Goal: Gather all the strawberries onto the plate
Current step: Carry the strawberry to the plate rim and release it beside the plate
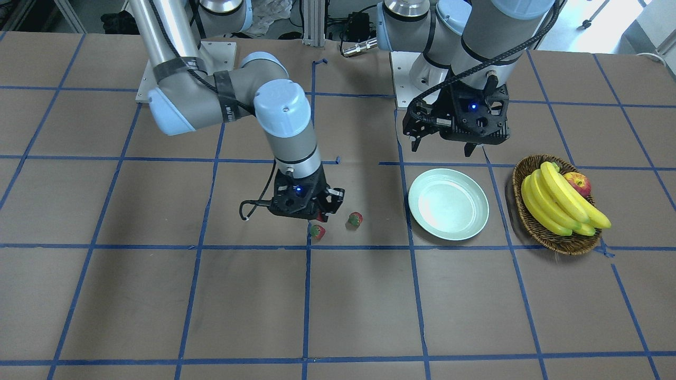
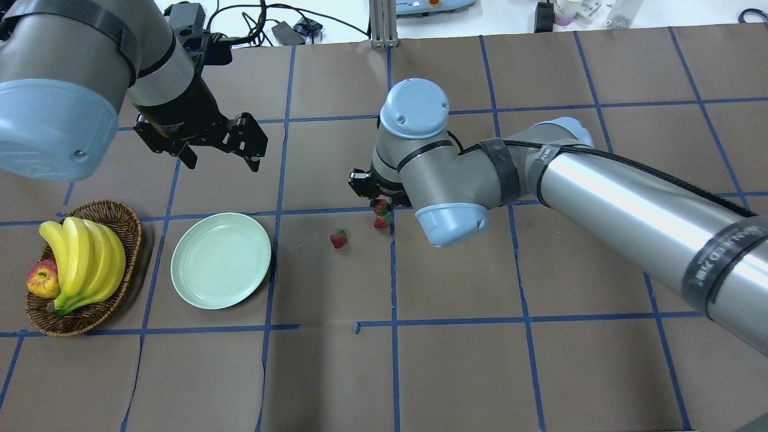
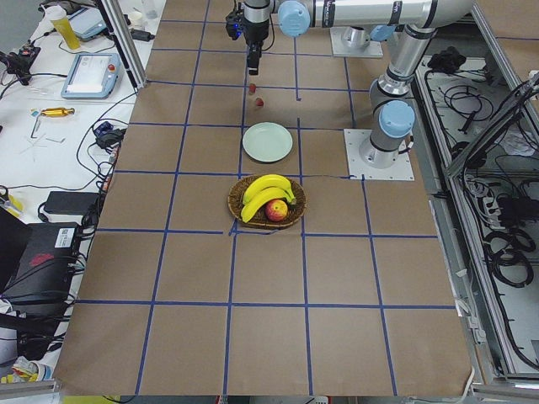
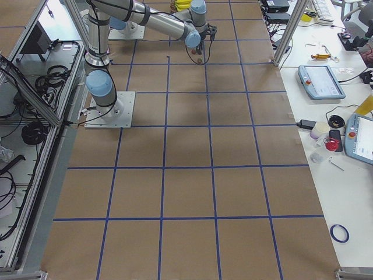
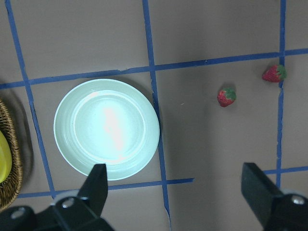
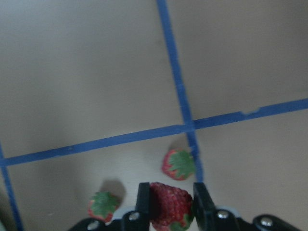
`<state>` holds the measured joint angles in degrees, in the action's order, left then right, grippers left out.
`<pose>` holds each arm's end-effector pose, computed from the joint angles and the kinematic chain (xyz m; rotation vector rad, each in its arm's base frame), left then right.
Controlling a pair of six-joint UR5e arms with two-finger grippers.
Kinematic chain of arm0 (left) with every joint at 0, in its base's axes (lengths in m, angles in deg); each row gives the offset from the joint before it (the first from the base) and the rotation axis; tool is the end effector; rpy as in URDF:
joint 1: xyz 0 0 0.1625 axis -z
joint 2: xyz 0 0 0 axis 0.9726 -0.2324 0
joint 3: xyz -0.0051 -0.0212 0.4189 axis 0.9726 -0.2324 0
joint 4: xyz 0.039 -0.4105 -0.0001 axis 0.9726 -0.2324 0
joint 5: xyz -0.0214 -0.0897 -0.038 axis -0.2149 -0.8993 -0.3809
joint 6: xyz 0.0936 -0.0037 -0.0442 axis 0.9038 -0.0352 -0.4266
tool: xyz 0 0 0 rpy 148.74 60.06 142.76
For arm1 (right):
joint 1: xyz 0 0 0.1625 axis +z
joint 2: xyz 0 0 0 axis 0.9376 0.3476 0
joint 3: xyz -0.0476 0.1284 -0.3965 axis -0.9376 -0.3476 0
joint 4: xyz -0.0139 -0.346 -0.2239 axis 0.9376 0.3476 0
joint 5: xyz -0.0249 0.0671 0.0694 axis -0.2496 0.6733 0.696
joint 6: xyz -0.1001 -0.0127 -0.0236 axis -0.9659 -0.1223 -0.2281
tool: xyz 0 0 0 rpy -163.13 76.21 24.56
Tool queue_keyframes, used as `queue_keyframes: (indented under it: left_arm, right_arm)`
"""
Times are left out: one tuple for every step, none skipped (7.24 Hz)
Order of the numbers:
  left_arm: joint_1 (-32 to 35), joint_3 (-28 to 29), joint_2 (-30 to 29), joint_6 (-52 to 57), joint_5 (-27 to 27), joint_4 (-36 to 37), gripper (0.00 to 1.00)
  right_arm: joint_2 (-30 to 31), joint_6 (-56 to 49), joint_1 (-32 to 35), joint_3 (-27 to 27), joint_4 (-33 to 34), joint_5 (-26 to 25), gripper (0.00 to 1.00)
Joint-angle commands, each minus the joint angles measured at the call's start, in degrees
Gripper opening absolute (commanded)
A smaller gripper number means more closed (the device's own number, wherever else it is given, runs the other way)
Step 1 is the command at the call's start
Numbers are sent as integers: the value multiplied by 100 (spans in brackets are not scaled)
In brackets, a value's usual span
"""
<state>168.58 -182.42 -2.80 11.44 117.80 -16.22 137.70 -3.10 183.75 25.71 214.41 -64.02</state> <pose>-0.1499 -0.4838 0.4447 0.1418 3.1325 -0.0257 0.3829 -0.4966 0.2526 0.3492 2.9119 -0.1311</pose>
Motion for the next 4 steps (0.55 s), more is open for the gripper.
queue_keyframes:
  left_arm:
    - [0, 1, 0, 0, 3, 0, 100]
    - [0, -7, -9, 0, -6, 0, 100]
    - [0, 1, 0, 0, 3, 0, 100]
    - [0, -7, -9, 0, 3, 0, 100]
  right_arm:
    - [-565, 767, 447, -622, 61, 472, 0]
    - [-819, 803, 491, -667, 61, 998, 0]
    - [-1022, 803, 605, -676, 78, 1081, 0]
    - [-1059, 803, 658, -624, 79, 1152, 0]
